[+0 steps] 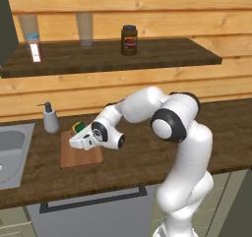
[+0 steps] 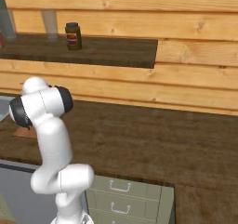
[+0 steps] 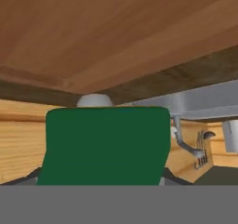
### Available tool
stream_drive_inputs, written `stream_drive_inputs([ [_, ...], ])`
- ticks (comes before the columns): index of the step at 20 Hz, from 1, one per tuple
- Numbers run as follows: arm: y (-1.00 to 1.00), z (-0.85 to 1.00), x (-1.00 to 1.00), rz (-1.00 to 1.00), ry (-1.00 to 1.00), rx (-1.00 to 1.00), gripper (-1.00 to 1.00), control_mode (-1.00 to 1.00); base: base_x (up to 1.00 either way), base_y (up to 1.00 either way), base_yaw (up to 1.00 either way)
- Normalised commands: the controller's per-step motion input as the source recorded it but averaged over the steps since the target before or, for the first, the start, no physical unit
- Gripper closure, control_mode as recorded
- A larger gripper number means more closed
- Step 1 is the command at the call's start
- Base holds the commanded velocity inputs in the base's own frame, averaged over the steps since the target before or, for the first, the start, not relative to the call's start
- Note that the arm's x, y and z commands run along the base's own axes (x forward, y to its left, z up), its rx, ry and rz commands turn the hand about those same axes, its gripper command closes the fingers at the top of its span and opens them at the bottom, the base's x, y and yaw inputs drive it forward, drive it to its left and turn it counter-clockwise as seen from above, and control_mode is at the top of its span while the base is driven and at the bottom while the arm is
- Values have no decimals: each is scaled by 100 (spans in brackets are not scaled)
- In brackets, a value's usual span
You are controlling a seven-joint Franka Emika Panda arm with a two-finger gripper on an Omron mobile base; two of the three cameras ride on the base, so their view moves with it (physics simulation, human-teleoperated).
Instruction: Pick up the sponge from the counter and clean the cutting board by briefly scrubbing or pressing down on the cutting board. Once finished, release the sponge.
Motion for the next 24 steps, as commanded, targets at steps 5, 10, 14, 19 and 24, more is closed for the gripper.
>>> stream_drive_inputs([
  [5,0,100,-29,-6,-35,-5,100,-100,0,0,0],
  [10,-11,100,-91,-11,12,6,100,-100,0,0,0],
  [14,-32,100,-100,-10,37,20,100,-100,0,0,0],
  [19,-13,94,-63,-13,58,7,100,-100,0,0,0],
  [24,-8,98,5,-2,56,0,100,-100,0,0,0],
])
